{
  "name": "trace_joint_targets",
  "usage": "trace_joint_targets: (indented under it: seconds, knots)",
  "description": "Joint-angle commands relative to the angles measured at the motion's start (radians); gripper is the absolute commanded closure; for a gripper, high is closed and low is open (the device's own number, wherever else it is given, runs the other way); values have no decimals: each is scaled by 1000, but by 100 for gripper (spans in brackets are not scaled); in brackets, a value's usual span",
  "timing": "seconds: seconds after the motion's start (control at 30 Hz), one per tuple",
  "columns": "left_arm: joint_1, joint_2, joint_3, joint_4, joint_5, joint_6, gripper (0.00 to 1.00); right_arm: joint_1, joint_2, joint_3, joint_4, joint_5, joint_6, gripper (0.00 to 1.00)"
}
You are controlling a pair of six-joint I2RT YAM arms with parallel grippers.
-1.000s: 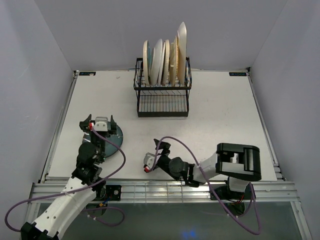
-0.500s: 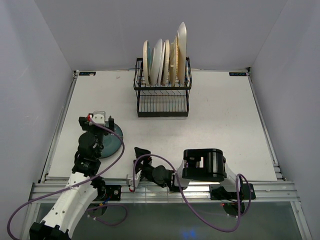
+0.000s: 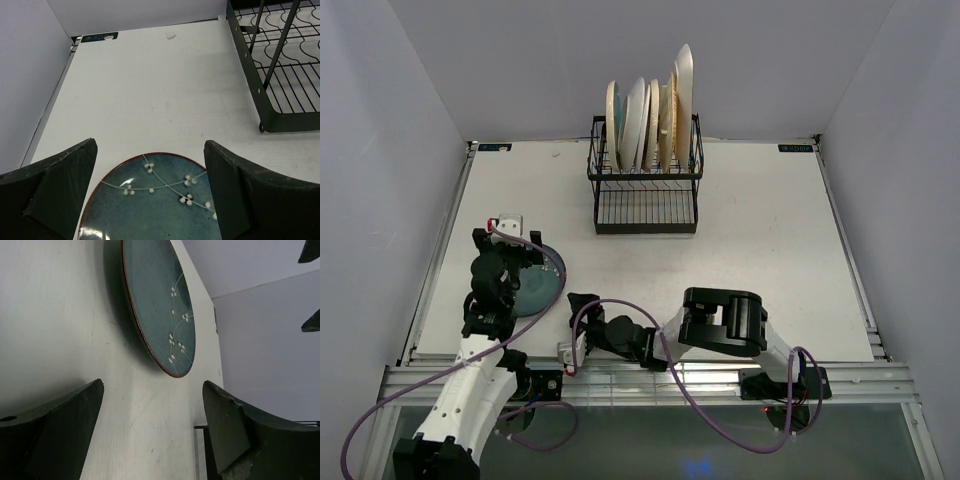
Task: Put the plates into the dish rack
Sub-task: Pick up the plate at the center of the board.
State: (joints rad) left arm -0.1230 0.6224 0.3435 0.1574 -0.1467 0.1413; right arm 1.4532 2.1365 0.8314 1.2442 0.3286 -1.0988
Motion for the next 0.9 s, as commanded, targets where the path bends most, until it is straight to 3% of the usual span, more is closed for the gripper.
trace_joint_targets:
  seconds: [0.0,0.33,0.87]
  knots:
    - [52,0,43,-18,97,-32,2,-59,20,78,-113,-98,19,15]
    - [111,20,55,-30,180,-51,2,-113,91,241,-354,-163,-58,28]
    - [118,20,55,-27,190,-54,2,-109,210,374,-482,-154,-138,40]
